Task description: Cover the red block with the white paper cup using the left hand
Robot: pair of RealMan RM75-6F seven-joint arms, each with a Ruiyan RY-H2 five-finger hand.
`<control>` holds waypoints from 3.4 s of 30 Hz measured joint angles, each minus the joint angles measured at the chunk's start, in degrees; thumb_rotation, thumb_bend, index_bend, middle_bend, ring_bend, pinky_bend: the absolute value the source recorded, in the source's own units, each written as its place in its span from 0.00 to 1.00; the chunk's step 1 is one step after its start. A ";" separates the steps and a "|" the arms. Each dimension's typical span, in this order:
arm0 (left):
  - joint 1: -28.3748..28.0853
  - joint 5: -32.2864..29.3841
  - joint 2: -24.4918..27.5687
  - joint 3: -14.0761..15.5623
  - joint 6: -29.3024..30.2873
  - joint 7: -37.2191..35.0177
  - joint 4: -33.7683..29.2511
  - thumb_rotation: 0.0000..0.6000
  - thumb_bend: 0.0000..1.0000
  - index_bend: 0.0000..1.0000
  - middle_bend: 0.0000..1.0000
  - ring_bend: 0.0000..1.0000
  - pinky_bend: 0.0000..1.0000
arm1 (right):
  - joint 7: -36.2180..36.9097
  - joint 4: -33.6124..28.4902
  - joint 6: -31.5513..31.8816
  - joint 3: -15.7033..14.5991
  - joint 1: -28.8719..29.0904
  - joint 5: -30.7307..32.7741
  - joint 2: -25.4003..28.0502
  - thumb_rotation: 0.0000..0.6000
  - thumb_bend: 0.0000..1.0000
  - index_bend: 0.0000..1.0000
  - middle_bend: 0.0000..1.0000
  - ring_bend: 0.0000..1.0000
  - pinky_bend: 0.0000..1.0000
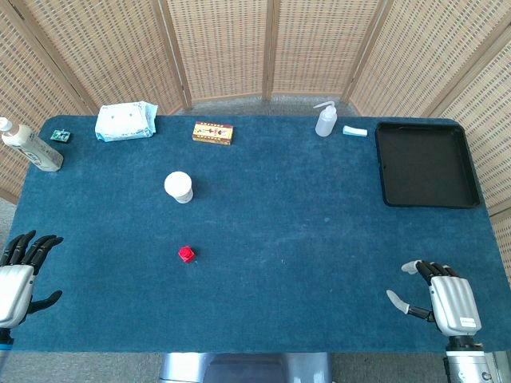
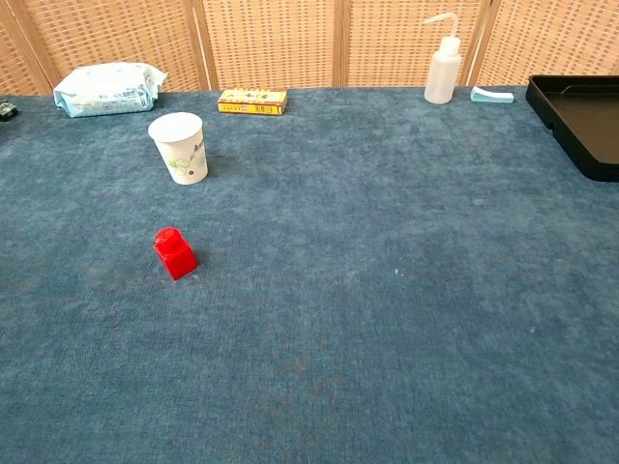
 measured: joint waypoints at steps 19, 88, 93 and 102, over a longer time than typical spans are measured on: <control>-0.89 -0.11 0.88 -0.64 -1.39 -1.13 0.29 1.00 0.11 0.14 0.17 0.04 0.05 | 1.87 1.03 1.87 -0.59 -1.41 -0.81 0.36 0.24 0.28 0.38 0.42 0.39 0.37; -56.21 -48.18 -35.46 -11.50 -41.78 24.86 46.46 1.00 0.20 0.48 0.18 0.00 0.12 | 4.09 3.88 1.44 -0.47 -4.66 3.99 1.49 0.24 0.28 0.40 0.42 0.40 0.38; -55.31 -48.79 -35.11 -12.85 -41.96 21.29 45.55 1.00 0.20 0.49 0.18 0.00 0.12 | 4.34 4.17 1.65 -0.59 -4.87 3.73 1.12 0.24 0.28 0.40 0.42 0.40 0.38; -51.70 -56.15 -29.82 -17.88 -49.53 7.34 38.82 1.00 0.19 0.49 0.18 0.00 0.12 | 5.21 4.55 1.49 -0.61 -4.80 3.17 0.72 0.24 0.28 0.40 0.42 0.40 0.38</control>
